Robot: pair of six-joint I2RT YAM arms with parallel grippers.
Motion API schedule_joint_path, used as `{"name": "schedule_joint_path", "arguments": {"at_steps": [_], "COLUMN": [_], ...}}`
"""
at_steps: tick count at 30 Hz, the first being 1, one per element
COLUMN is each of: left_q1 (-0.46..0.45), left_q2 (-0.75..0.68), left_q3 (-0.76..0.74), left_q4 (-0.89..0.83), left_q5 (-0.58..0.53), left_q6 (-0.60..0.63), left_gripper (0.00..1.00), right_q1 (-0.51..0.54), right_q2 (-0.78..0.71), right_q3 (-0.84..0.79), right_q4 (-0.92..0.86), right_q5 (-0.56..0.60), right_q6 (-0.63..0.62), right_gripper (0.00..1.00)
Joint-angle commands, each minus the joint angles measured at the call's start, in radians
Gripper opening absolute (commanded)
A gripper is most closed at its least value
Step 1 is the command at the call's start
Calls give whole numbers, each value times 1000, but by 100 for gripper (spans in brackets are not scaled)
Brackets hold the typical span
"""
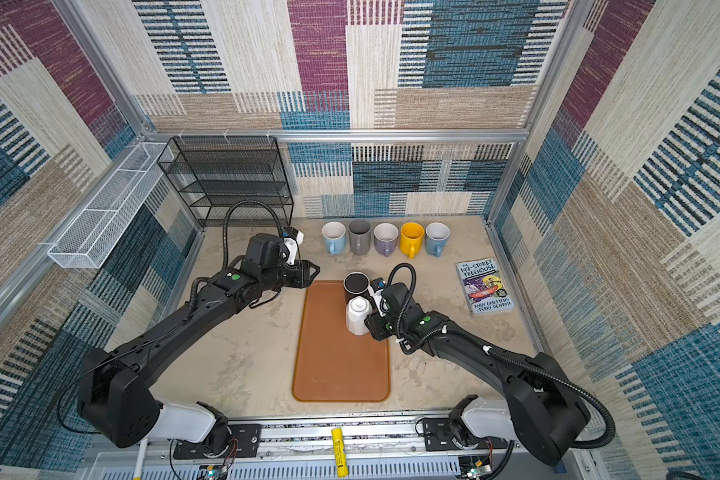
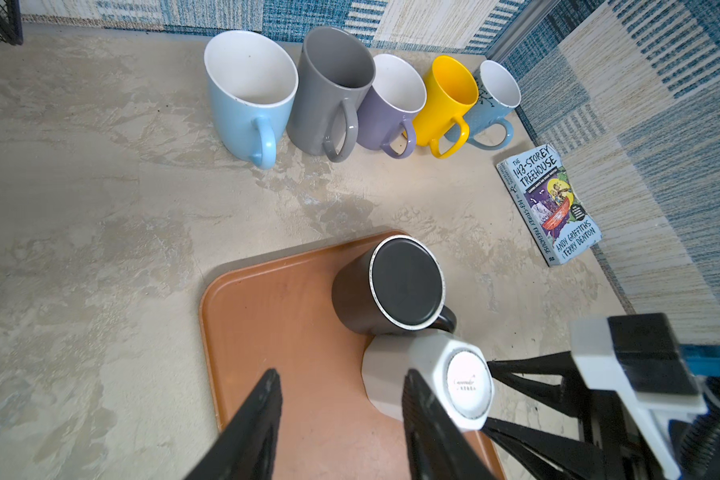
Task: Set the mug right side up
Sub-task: 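Lower the right gripper onto the upside-down white mug's handle and close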
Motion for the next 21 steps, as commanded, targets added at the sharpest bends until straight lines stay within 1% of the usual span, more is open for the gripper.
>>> {"name": "schedule_joint_path", "arguments": {"at_steps": [1,5,11,17,21], "left_q1": [0,1,1,0,0], "left_q2": [-5,-9,-18,-23,-22], "left_q3": [-9,-13,-22,-29,-30], "left_q4": [-5,-4,-3,-6,-6], "left_q5": [-38,-38,-56,-60,-57], "left_q6": [16,17,18,24,26], "left_gripper": [49,49,49,49,49], "right_q1": [10,24,63,112,116], "right_q2": [6,21,56,61,74], "right_q3": [13,25,43,55,74], "right_q4": [-7,-17,-27,-55,-82], "right_q5": [41,42,11,-3,28], "right_q6": [-8,-14,-37,-25,1], "right_gripper": [54,54,53,49,46]}}
